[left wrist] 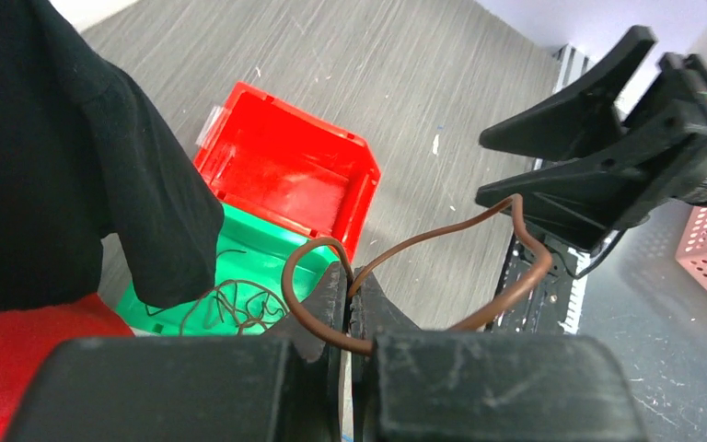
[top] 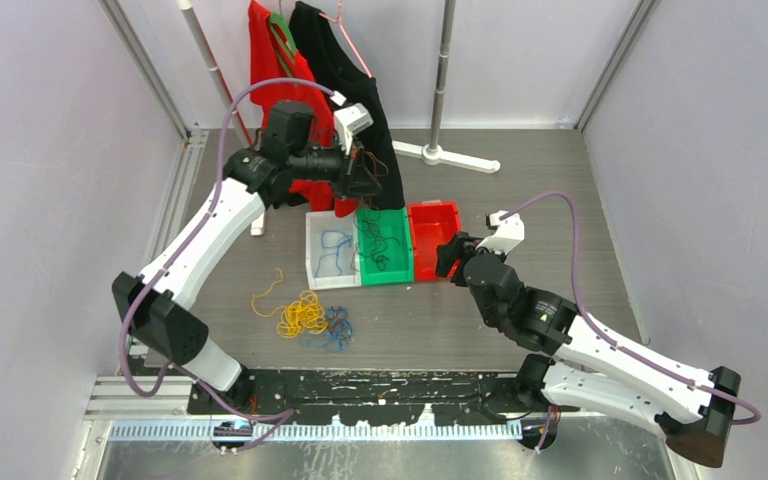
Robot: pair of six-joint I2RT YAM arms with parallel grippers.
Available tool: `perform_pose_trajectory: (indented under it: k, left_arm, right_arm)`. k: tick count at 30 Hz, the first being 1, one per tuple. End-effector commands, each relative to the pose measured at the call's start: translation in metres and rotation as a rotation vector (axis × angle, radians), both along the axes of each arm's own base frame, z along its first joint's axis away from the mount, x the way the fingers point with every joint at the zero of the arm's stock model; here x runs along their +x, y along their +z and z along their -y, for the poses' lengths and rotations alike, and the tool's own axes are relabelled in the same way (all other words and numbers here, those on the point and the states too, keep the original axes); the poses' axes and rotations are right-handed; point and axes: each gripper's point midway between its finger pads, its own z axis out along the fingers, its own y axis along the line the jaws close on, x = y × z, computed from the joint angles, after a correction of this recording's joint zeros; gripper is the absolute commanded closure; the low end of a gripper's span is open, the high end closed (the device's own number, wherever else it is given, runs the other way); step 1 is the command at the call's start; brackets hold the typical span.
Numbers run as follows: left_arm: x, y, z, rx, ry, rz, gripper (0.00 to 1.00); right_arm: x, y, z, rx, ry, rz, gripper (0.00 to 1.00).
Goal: Untangle the cables
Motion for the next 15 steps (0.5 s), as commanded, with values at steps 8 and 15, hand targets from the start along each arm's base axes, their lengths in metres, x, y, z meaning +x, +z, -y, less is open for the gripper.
perform_pose_trajectory:
  k: [8, 15]
  left_arm:
    - [0.030, -0.013, 0.032, 0.002, -0.022, 0.058, 1.00]
    - [0.033, -0.006, 0.049, -0.008, -0.009, 0.037, 1.00]
  right_arm:
    - [0.003, -0.008, 0.020, 0.022, -0.089, 0.008, 0.34]
    - [0.003, -0.012, 0.022, 0.032, -0.085, -0.002, 0.35]
